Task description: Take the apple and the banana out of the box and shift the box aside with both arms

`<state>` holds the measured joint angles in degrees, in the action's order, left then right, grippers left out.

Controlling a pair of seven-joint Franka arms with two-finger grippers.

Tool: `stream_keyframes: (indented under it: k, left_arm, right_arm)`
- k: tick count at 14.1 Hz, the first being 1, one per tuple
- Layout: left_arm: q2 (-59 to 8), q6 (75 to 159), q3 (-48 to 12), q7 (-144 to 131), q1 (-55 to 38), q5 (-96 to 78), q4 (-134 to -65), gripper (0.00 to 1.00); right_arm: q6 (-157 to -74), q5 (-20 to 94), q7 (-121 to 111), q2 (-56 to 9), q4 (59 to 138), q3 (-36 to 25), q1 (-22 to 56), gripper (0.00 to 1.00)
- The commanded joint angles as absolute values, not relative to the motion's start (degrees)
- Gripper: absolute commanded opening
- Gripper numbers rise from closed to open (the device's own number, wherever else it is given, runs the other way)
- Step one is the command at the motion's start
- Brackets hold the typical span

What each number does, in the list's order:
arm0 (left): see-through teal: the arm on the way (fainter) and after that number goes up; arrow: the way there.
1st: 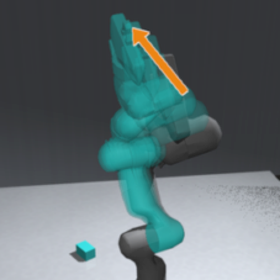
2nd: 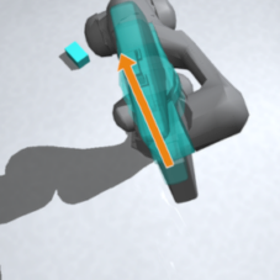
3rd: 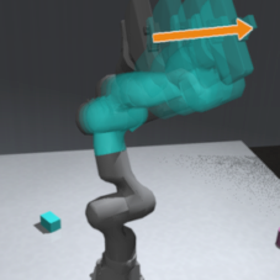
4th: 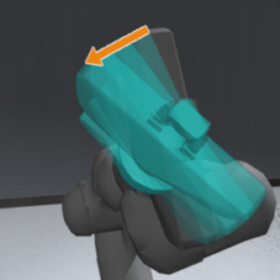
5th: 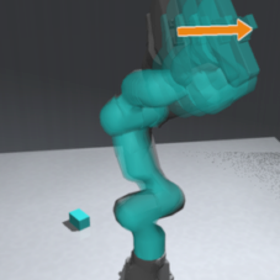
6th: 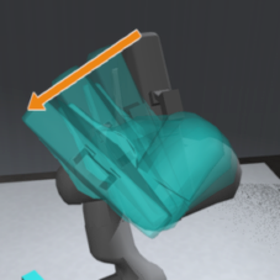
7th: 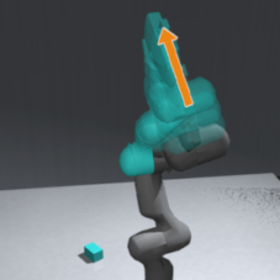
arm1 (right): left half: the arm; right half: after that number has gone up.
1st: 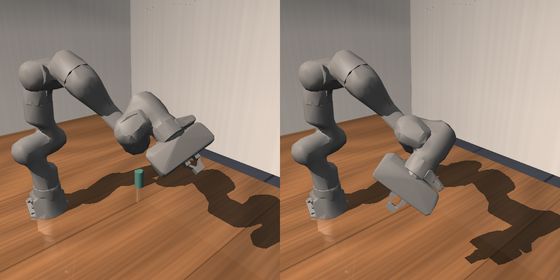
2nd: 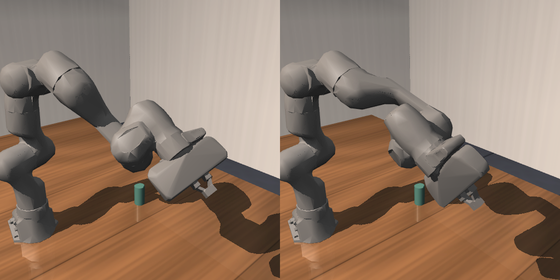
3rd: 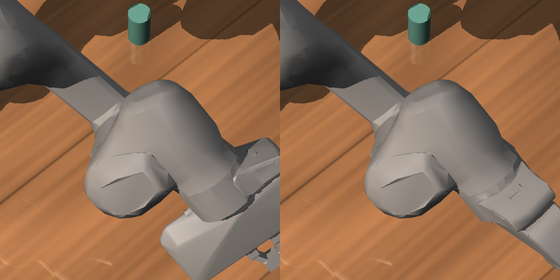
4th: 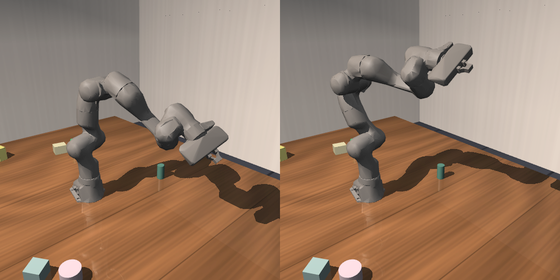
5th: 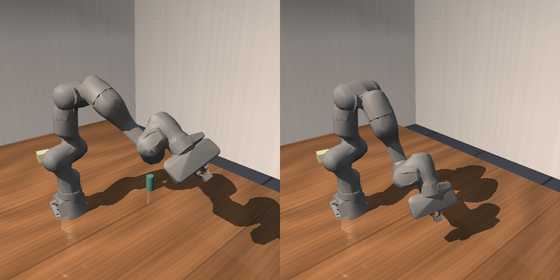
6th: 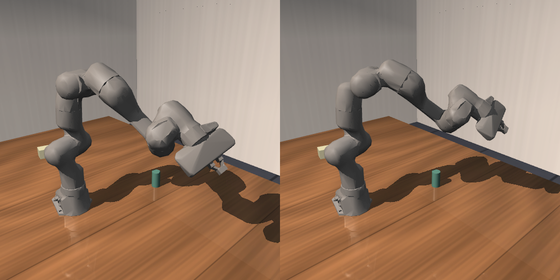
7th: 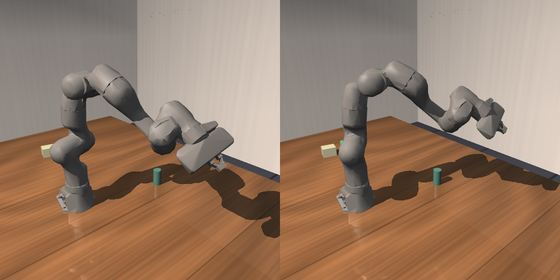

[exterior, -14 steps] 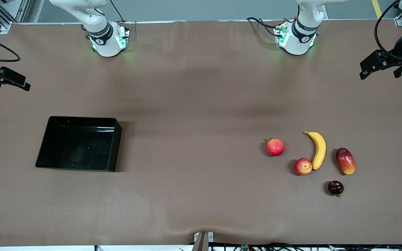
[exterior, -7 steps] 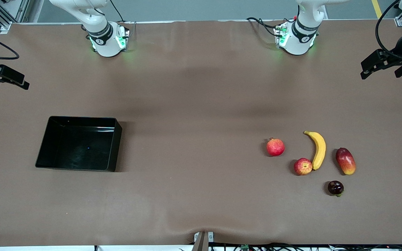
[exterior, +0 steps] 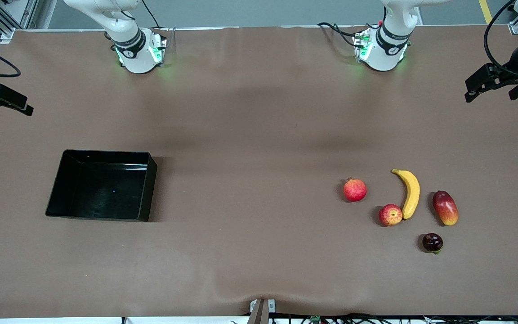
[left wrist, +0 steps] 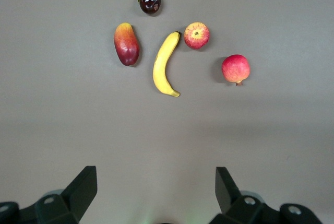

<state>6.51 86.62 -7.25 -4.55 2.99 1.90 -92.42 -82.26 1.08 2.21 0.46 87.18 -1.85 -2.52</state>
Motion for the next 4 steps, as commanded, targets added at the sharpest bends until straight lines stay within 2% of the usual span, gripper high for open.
stream_keyframes:
  k: [1, 4]
  left_arm:
    - [7.2, 86.7, -7.1, -4.4, 3.3, 0.8, -92.0, 1.0]
    - [6.9, 86.7, -7.1, -4.6, 3.5, 1.0, -90.8, 1.0]
  right_arm:
    - [-82.1, 0.2, 1.8, 0.7, 87.0, -1.2, -3.3, 1.0]
    - [-82.2, 0.2, 1.8, 0.7, 87.0, -1.2, -3.0, 1.0]
